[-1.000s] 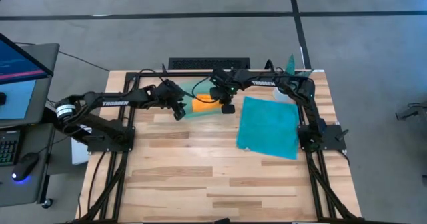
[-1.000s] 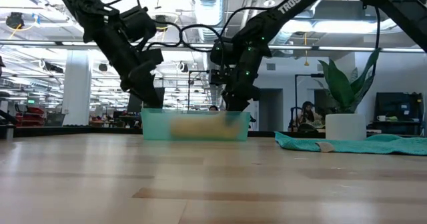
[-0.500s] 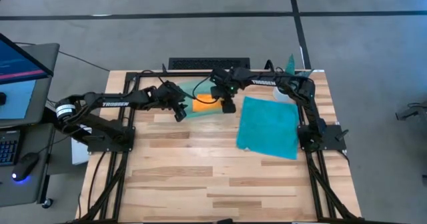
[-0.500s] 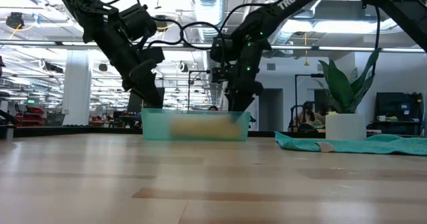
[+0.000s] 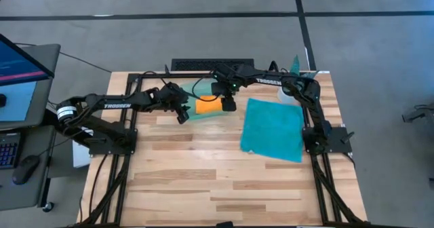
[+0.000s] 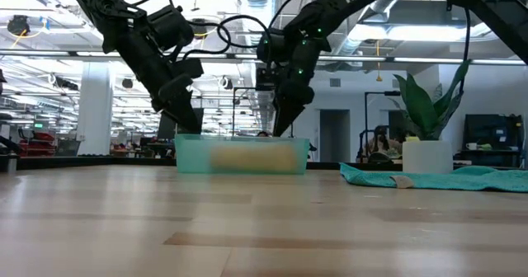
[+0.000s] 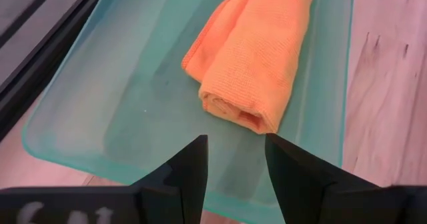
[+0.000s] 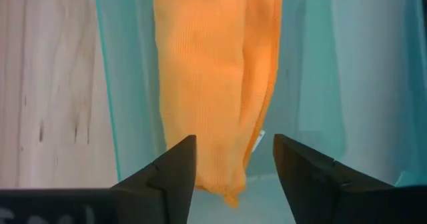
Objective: Roll microfiber towels into tight, uniform cylinder then place into a basket
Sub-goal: Put the yellow towel into the blue bin
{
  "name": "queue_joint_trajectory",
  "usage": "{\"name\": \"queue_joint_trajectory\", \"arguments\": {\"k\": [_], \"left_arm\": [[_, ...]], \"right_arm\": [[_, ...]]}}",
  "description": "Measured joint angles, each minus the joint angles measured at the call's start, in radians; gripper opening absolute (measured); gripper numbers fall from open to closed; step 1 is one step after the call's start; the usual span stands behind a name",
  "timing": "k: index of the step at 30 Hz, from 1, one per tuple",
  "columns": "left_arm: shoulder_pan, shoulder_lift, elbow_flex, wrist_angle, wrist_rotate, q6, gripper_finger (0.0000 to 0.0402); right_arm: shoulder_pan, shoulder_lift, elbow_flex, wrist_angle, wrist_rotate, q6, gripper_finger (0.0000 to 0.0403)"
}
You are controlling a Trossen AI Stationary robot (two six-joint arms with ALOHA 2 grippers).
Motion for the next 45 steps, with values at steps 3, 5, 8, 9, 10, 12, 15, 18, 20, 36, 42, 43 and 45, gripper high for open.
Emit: {"name": "queue_joint_trajectory", "arguments": {"k": [3, 5, 8, 9, 10, 12, 15, 18, 20, 36, 42, 43, 45], "left_arm": [[0.0, 0.0, 0.0, 0.0, 0.0, 0.02, 0.0142], [0.0, 0.0, 0.0, 0.0, 0.0, 0.031, 0.0142], [0.0, 0.0, 0.0, 0.0, -0.015, 0.04, 0.0142], [0.0, 0.0, 0.0, -0.001, -0.023, 0.04, 0.0142], [0.0, 0.0, 0.0, -0.002, -0.029, 0.04, 0.0142], [0.0, 0.0, 0.0, -0.004, -0.037, 0.04, 0.0142], [0.0, 0.0, 0.0, -0.007, -0.038, 0.04, 0.0142], [0.0, 0.0, 0.0, -0.006, -0.038, 0.04, 0.0142], [0.0, 0.0, 0.0, -0.006, -0.038, 0.039, 0.0142], [-0.011, 0.0, 0.0, -0.005, -0.052, 0.023, 0.0142], [-0.034, 0.0, 0.0, 0.0, -0.053, 0.016, 0.0142], [-0.038, 0.0, 0.0, 0.0, -0.053, 0.011, 0.0142], [-0.039, 0.0, 0.0, -0.006, -0.053, 0.01, 0.0142]], "right_arm": [[0.0, 0.0, 0.0, 0.024, -0.042, 0.0, 0.0203], [0.001, 0.0, 0.0, 0.043, -0.085, 0.0, 0.0189], [0.007, 0.015, -0.002, 0.047, -0.095, -0.001, 0.0161], [0.012, 0.024, -0.002, 0.047, -0.097, -0.002, 0.0149], [0.014, 0.031, -0.003, 0.043, -0.1, -0.002, 0.0136], [0.015, 0.048, -0.003, 0.039, -0.1, -0.004, 0.011], [0.012, 0.076, -0.003, 0.024, -0.076, -0.003, 0.0072], [0.008, 0.093, -0.006, 0.002, -0.049, 0.011, 0.004], [0.006, 0.089, -0.003, 0.005, -0.048, 0.011, 0.0024], [0.019, 0.013, 0.029, -0.073, -0.052, 0.032, 0.0031], [0.026, 0.007, 0.029, -0.045, -0.076, 0.022, 0.0009], [0.026, 0.024, 0.033, -0.039, -0.079, 0.014, 0.0007], [0.03, 0.06, 0.027, -0.044, -0.078, 0.008, 0.0006]]}}
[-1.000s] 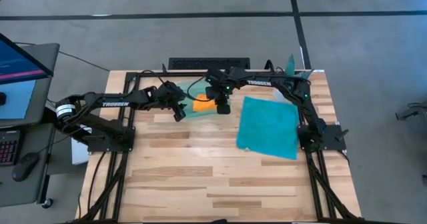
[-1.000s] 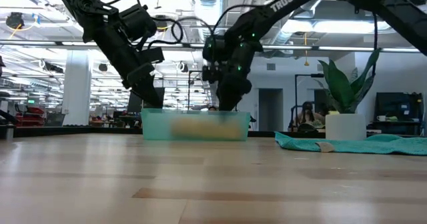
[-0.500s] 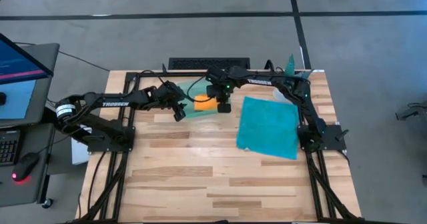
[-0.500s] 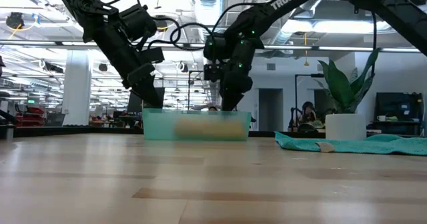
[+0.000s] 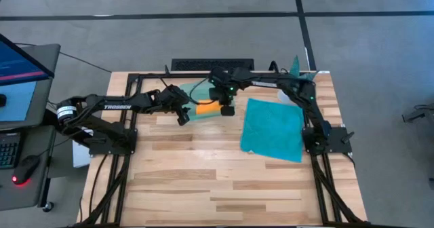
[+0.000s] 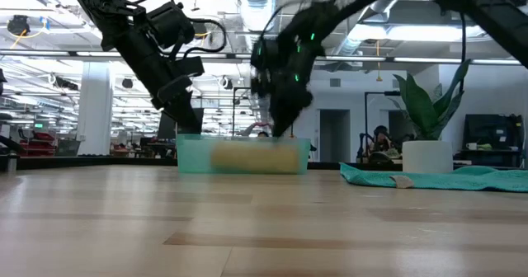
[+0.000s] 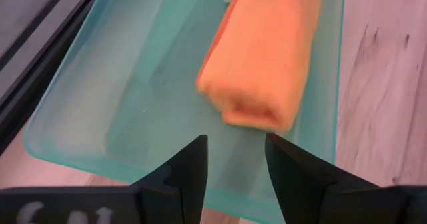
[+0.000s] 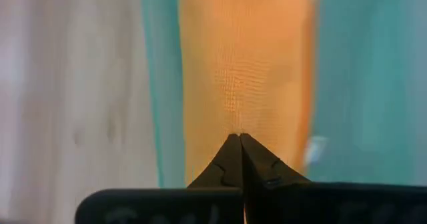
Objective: Roll microfiber towels into tight, uniform cylinder then place into a basket
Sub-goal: Put the yellow towel into the blue bin
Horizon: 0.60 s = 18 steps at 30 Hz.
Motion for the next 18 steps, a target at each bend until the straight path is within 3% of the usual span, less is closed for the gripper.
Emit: {"name": "queue_joint_trajectory", "arguments": {"k": [18], "left_arm": [[0.0, 0.0, 0.0, 0.006, -0.082, 0.026, 0.0142]], "right_arm": [[0.019, 0.035, -0.019, 0.038, 0.063, 0.0, 0.0034]]}}
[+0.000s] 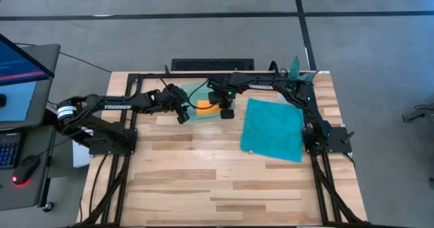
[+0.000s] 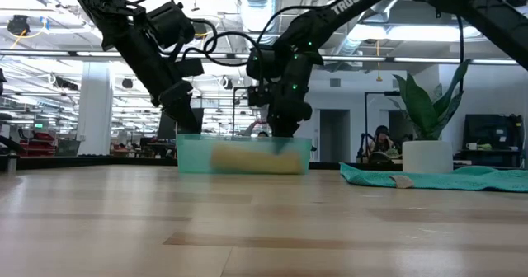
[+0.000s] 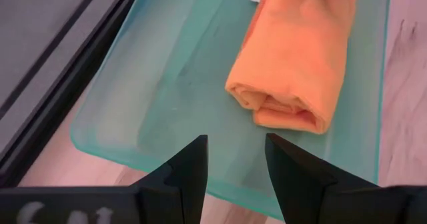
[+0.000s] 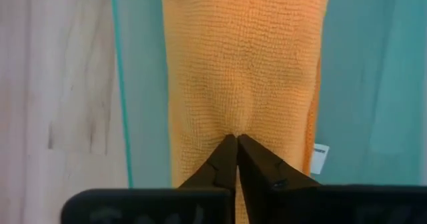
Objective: Roll microfiber towels into tight, uniform cylinder then place into a basket
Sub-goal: Put the yellow towel into the blue bin, then roll the blue microfiber towel
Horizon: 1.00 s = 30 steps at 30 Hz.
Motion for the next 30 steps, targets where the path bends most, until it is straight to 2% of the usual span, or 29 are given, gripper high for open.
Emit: {"name": "queue_joint_trajectory", "arguments": {"k": [7, 11, 15, 19, 24, 30], "left_arm": [[0.0, 0.0, 0.0, -0.001, 0.0, 0.0, 0.0142], [0.0, 0.0, 0.0, -0.001, 0.0, 0.0, 0.0142], [0.0, 0.0, 0.0, -0.001, 0.0, -0.005, 0.0142], [0.0, 0.0, 0.0, -0.003, 0.002, -0.021, 0.0142], [-0.009, 0.0, 0.0, -0.039, 0.004, -0.058, 0.0142], [-0.091, -0.002, 0.0, -0.051, -0.052, -0.078, 0.0142]], "right_arm": [[0.001, 0.0, 0.001, 0.002, 0.058, 0.017, 0.0106], [0.001, 0.0, 0.044, -0.071, 0.061, 0.023, 0.015], [0.002, -0.003, 0.111, -0.158, 0.06, 0.063, 0.0174], [0.0, -0.046, 0.138, -0.216, 0.029, 0.076, 0.018], [-0.001, -0.113, 0.117, -0.339, -0.091, 0.125, 0.0171], [0.025, -0.232, -0.083, -0.267, -0.134, 0.209, 0.0145]]}}
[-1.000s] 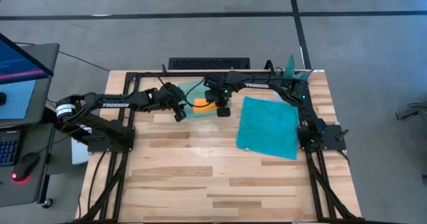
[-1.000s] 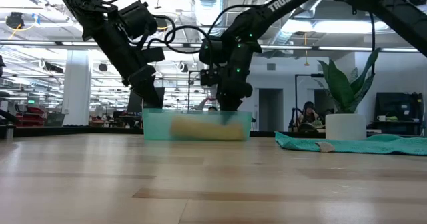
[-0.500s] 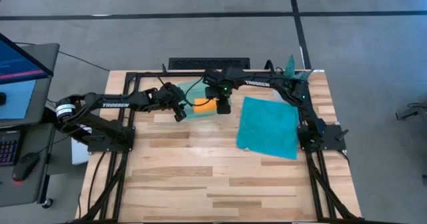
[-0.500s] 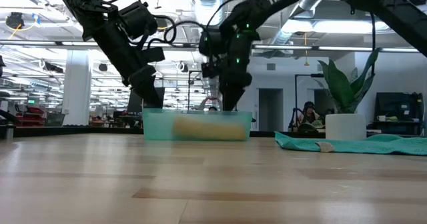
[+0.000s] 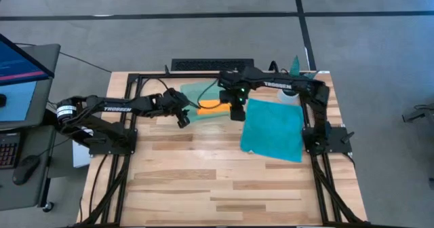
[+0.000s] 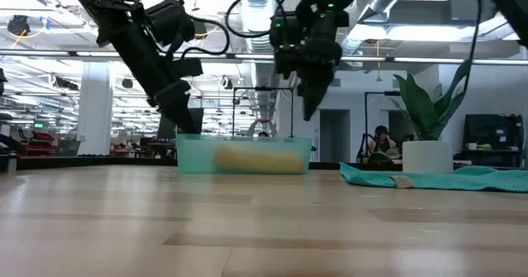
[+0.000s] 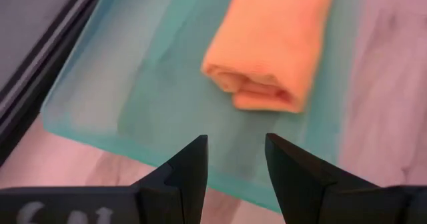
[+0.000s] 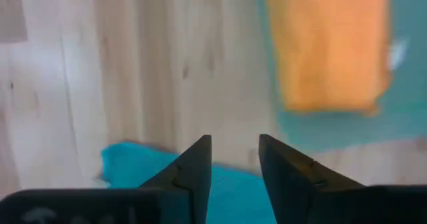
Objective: Roll microfiber towels into tight, uniform cylinder then place into a basket
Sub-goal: Roll the blue microfiber towel
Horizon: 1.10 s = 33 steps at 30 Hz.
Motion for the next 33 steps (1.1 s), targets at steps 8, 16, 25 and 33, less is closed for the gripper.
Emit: {"name": "queue_joint_trajectory", "arguments": {"k": [8, 16, 25, 33], "left_arm": [[-0.161, -0.034, 0.0, -0.016, -0.075, 0.002, 0.0142], [-0.251, -0.032, -0.094, 0.073, -0.038, -0.044, 0.0142], [-0.202, -0.032, -0.199, 0.276, -0.126, -0.048, 0.0142], [-0.098, -0.032, -0.2, 0.291, -0.048, -0.062, 0.0142]], "right_arm": [[0.106, -0.265, -0.391, 0.267, 0.049, 0.229, 0.0111], [0.258, -0.411, -0.637, 0.514, 0.177, 0.528, 0.0102], [0.399, -0.414, -0.684, 0.597, 0.292, 0.7, 0.0102], [0.482, -0.414, -0.684, 0.621, 0.292, 0.845, 0.0102]]}}
